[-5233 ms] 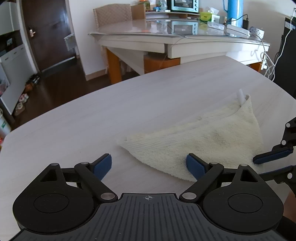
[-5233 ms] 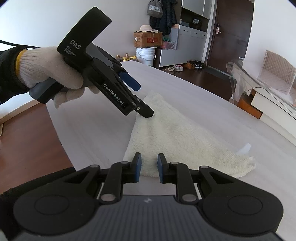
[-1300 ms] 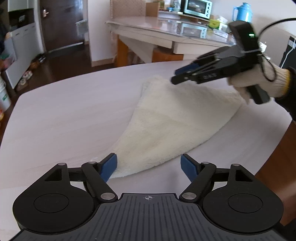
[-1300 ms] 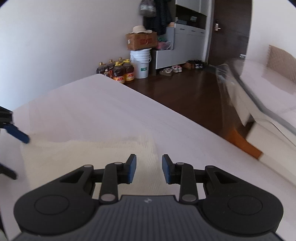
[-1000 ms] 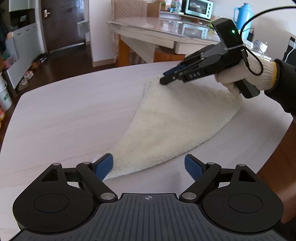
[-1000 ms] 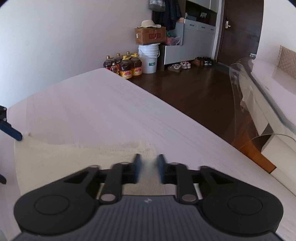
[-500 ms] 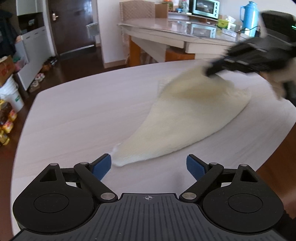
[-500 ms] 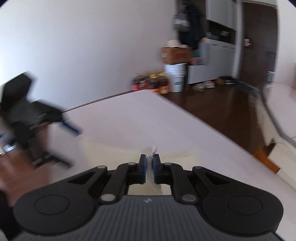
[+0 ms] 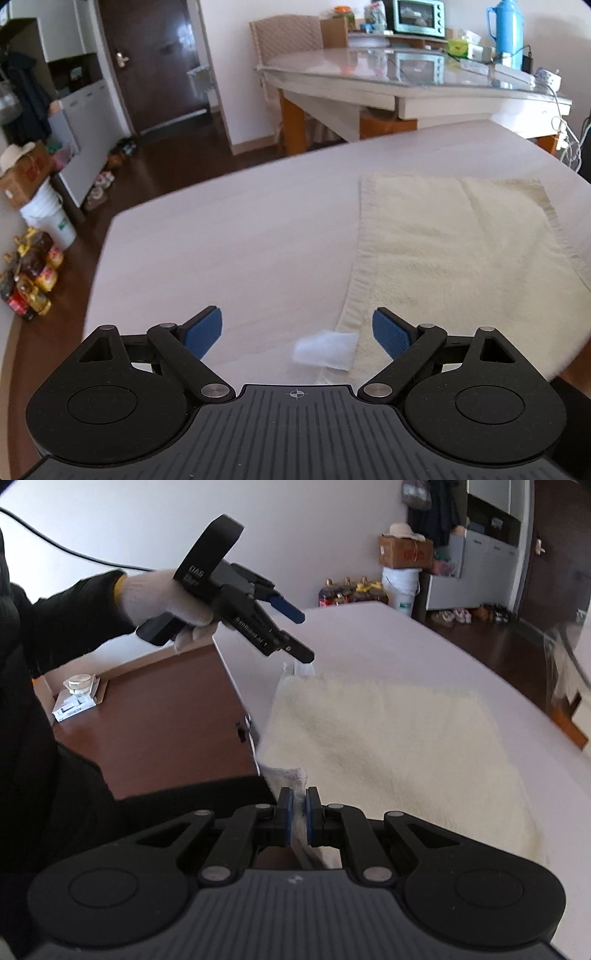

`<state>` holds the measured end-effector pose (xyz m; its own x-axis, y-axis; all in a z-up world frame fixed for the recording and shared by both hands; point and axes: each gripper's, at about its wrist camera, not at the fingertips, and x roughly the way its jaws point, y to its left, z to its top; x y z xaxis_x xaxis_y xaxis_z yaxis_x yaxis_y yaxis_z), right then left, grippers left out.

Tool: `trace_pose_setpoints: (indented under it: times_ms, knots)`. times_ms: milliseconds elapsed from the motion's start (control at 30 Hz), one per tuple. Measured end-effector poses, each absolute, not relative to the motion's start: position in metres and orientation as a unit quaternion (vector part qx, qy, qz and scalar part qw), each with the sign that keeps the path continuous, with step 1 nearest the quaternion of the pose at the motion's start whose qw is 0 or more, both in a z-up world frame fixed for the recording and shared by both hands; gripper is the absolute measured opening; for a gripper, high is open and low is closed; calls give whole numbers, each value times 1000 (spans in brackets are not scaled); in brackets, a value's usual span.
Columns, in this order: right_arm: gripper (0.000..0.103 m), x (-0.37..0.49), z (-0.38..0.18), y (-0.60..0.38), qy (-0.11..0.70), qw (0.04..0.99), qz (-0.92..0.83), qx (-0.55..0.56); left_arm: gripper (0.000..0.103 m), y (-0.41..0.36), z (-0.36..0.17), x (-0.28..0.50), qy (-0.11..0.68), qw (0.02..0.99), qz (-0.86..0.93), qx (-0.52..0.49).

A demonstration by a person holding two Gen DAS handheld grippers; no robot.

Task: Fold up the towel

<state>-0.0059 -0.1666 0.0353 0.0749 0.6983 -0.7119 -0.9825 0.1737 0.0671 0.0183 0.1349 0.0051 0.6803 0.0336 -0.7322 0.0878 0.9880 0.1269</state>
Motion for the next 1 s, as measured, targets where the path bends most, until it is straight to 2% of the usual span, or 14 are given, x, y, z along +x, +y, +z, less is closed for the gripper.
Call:
trace_pose_setpoints:
  times_ms: [167, 500, 667, 800, 933, 967, 1000]
  knots:
    - [9, -4, 27, -174, 329, 711, 579, -227, 93, 118, -13, 24, 413, 905, -35, 98]
    - [9, 11, 32, -206, 335, 756, 510, -239, 93, 101, -13, 14, 410, 904, -78, 95]
    - [9, 22, 35, -214, 335, 781, 485, -207, 92, 89, -8, -4, 389, 895, -150, 157]
    - [9, 25, 34, -213, 332, 792, 470, -203, 80, 90, -1, -22, 377, 882, -206, 191]
    - [9, 27, 34, -214, 332, 799, 461, -195, 78, 84, 4, -44, 363, 848, -288, 259]
    - [9, 27, 33, -216, 333, 800, 461, -192, 75, 82, 3, -47, 358, 841, -300, 272]
    - [9, 27, 32, -217, 333, 801, 460, -190, 69, 80, 2, -49, 355, 837, -308, 281]
